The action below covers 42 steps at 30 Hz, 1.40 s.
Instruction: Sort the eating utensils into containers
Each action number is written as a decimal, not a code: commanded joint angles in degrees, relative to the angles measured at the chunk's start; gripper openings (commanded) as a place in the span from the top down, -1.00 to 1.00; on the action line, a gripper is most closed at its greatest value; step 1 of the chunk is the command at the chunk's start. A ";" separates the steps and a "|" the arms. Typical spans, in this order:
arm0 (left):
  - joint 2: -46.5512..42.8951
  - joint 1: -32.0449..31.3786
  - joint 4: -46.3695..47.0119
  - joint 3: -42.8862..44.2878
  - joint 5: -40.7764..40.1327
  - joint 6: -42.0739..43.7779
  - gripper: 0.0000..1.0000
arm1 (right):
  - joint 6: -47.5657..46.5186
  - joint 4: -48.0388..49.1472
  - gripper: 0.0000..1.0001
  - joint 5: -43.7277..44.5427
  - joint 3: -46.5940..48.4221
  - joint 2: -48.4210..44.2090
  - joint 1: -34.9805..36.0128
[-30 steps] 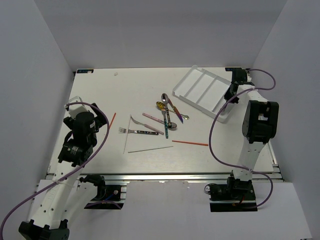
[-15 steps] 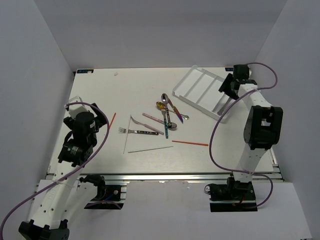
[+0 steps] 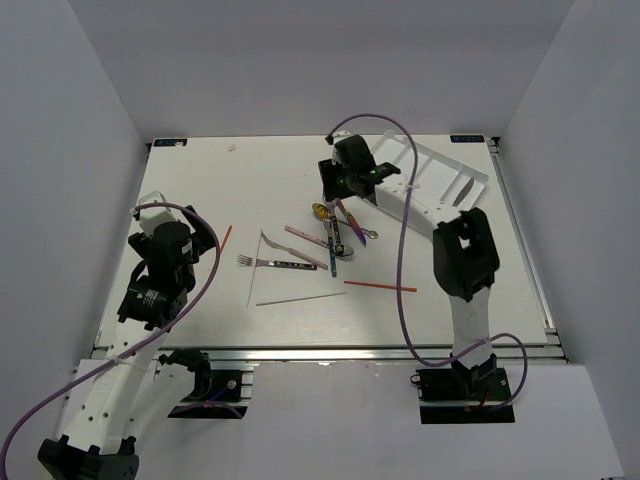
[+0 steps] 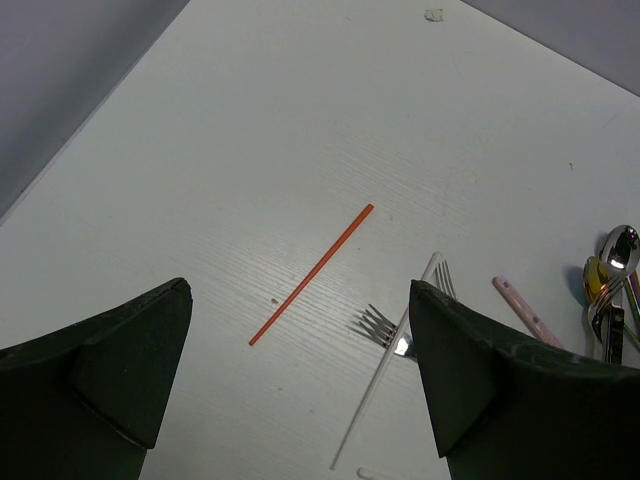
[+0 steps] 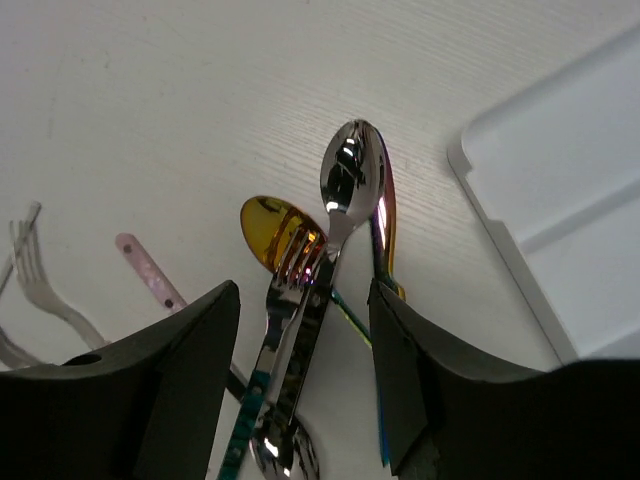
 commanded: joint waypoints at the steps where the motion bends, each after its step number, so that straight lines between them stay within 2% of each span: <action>1: -0.14 0.41 0.30 0.15 -0.74 0.49 -0.96 | -4.31 -2.74 -0.19 3.77 7.12 5.95 -0.56; 18: 0.38 0.41 0.48 0.06 -0.04 0.58 -0.96 | -8.35 -1.07 -0.16 1.31 8.98 14.66 -1.96; 28: 0.47 0.41 0.56 0.06 0.49 0.67 -0.96 | -9.32 -3.01 0.17 0.17 10.92 17.56 -2.58; 38: 0.30 0.41 0.56 0.06 0.49 0.75 -0.96 | -11.69 -8.63 0.34 0.52 11.89 20.90 -2.58; 41: 0.29 0.41 0.65 0.15 0.66 0.75 -0.96 | -12.31 -9.60 0.44 -0.09 11.09 21.08 -2.58; 42: 0.29 0.41 0.56 0.15 0.66 0.75 -0.96 | -12.31 -9.86 0.55 -0.09 11.18 21.25 -2.58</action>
